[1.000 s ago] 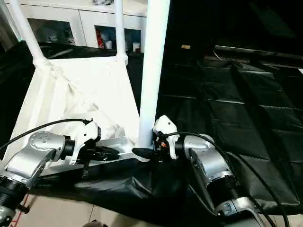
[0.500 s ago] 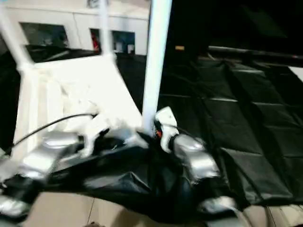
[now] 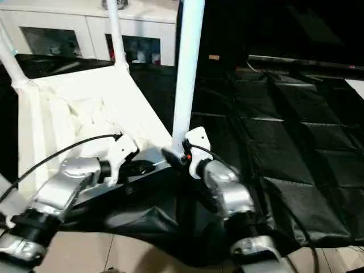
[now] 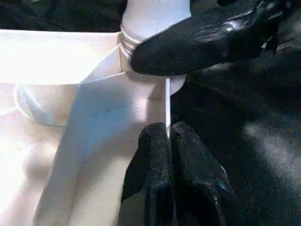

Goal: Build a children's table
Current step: Rotate leg to tighten

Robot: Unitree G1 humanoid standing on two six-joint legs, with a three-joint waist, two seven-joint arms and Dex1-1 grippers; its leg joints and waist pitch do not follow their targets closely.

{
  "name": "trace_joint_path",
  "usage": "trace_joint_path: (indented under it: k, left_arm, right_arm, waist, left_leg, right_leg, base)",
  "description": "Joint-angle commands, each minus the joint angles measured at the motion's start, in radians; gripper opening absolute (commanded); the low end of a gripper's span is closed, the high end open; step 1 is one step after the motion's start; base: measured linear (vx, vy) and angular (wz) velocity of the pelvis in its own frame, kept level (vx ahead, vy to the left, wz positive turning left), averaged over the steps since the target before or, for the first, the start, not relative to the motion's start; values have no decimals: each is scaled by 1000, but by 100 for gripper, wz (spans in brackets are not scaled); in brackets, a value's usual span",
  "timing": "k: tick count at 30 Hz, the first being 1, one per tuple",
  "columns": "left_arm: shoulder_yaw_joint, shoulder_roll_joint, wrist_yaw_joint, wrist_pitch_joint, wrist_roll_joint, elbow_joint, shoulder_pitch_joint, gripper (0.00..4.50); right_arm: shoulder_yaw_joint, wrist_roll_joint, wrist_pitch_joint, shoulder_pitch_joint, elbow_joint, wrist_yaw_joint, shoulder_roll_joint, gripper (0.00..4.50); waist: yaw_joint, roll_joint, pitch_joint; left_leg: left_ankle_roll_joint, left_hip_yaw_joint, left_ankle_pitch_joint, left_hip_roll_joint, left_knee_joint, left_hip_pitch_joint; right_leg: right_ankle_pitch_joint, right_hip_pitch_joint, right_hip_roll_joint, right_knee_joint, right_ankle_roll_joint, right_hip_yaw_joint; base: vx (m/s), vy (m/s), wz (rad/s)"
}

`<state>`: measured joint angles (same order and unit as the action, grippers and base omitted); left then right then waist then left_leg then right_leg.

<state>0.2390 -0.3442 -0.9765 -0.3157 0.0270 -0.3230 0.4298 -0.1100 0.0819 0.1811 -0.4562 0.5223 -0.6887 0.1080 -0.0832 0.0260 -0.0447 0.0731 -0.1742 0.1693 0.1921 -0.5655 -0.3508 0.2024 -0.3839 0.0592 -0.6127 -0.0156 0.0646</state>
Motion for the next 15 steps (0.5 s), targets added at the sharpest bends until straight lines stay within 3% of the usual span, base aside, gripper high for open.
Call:
trace_joint_path:
  k: [1,2,3,7,12,13,15]
  left_arm:
    - [58,17,-81,35,50,39,-8,0]
    - [58,17,-81,35,50,39,-8,0]
    - [58,1,-106,46,52,42,-12,0]
    - [59,-33,-170,65,60,52,-22,0]
    - [56,-58,-238,47,91,73,-31,0]
    - [58,-65,-249,49,93,76,-31,0]
    - [59,-73,-257,46,95,78,-31,0]
  right_arm:
    - [-88,31,-6,12,-35,-133,-8,383]
    - [-88,31,-6,12,-35,-133,-8,383]
    - [-91,37,-11,14,-45,-182,18,383]
    - [-90,61,-20,18,-51,-305,68,383]
    - [-95,72,-14,9,-43,-396,111,383]
    - [-99,69,-14,5,-39,-410,119,359]
    - [-106,61,-20,0,-32,-428,131,353]
  waist:
    - [-3,-2,53]
    - [-3,-2,53]
    - [-5,-2,56]
    - [-10,-1,60]
    - [-14,1,53]
    - [-14,5,51]
    - [-16,3,50]
  left_leg:
    - [-22,11,209,42,63,2]
    - [-22,11,209,42,63,2]
    - [-31,11,174,42,60,0]
    - [-68,8,121,43,53,1]
    - [-55,7,174,45,57,3]
    - [-50,7,187,45,58,3]
    - [-40,9,199,46,60,5]
  right_leg:
    - [184,35,85,79,-169,-58]
    - [184,35,85,79,-169,-58]
    - [111,40,84,68,-192,-56]
    - [-3,43,82,56,-228,-53]
    - [111,43,86,68,-222,-52]
    - [138,42,85,70,-216,-52]
    - [179,39,87,73,-205,-53]
  base:
    - [0,0,0]
    - [0,0,0]
    - [0,0,0]
    - [0,0,0]
    - [0,0,0]
    - [0,0,0]
    - [0,0,0]
